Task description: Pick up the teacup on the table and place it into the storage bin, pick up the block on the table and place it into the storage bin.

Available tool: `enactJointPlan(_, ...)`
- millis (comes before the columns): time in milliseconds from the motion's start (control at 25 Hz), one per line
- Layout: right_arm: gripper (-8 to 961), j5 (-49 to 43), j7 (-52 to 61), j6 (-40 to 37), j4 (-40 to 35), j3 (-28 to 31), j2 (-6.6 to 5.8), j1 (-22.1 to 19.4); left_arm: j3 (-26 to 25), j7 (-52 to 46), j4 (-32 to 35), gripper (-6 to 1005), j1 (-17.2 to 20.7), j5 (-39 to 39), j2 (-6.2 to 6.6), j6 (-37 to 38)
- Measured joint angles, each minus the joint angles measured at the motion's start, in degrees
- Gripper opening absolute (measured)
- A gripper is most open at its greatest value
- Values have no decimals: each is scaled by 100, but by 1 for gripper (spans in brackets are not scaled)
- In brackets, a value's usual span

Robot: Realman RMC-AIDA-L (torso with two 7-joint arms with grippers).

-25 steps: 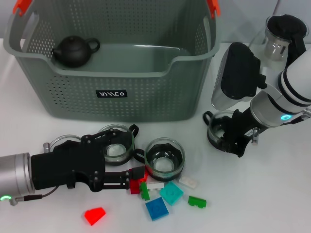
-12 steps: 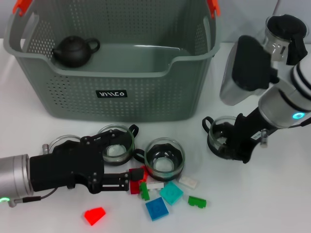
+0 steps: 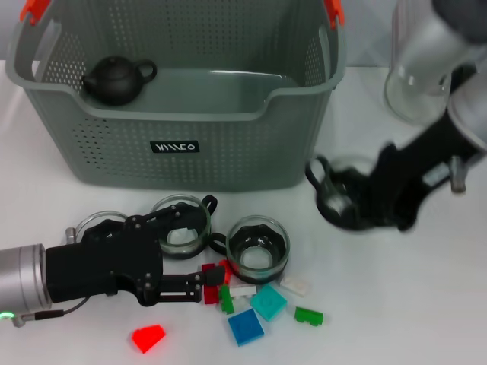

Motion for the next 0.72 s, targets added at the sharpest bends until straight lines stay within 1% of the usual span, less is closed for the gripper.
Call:
enactJointPlan(80,56,204,113,-8,-363,175,2,148,0,0,8,932,-1,-1,0,35)
enactJointPlan(160,56,321,169,120,-557,302,14,282,-3,0,17,932,-18,-11,1,59)
enactJointPlan(240,56,438,203,358,-687,384,24,419,-6,0,16,932,-31,-31,3,61)
enactJointPlan(400,56,525,242,1152,-723,408,23,623,-8,0,16,932,-46,-63,11,69)
enactJointPlan(560,56,503,191,2092,-562,273,17,709,-9,0,24,932,-53,-78,18,71)
enactJointPlan(640,56,431,169,2620,-260,144,4,755,-9,0,26,932,-54,-86,20,74)
enactJointPlan(720,56,269,124,3172,218,47,1,839,-8,0,26,932,-54,-91,21,78)
